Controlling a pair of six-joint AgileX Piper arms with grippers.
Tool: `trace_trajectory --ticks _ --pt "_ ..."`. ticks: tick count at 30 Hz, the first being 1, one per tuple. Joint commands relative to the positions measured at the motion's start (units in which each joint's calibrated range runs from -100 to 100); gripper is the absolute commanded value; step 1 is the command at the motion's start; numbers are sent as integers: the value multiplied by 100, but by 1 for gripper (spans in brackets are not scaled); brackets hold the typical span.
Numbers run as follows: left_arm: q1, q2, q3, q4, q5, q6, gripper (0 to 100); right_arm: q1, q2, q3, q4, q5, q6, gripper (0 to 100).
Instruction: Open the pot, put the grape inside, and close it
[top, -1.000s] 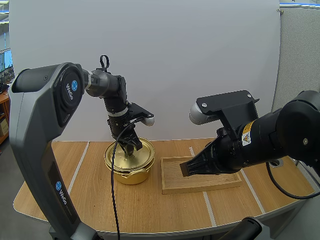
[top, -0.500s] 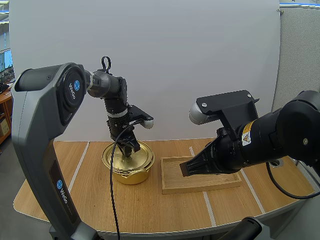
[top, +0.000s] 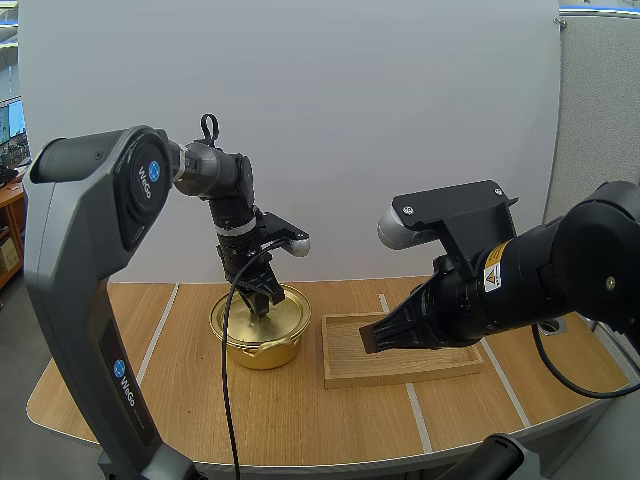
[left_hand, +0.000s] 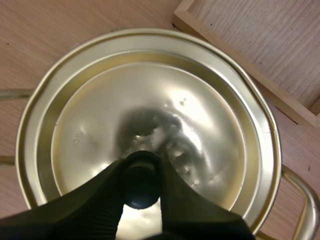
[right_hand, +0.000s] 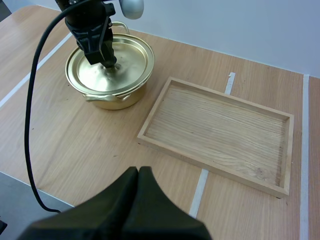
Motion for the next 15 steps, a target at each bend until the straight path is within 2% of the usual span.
trace_trajectory --ticks 1,7,9,12,15 --pt "-14 37 17 -147 222 16 0 -7 -54 21 17 0 -12 0" --pt "-14 37 17 -147 203 16 0 -7 -54 21 17 0 -12 0" --pt "-14 37 17 -147 203 16 4 -7 -54 21 17 0 -12 0" --pt "-14 22 17 -147 203 16 19 -7 -54 21 17 0 -12 0" --pt "-14 11 -8 -160 220 6 43 -7 -54 21 17 0 -12 0"
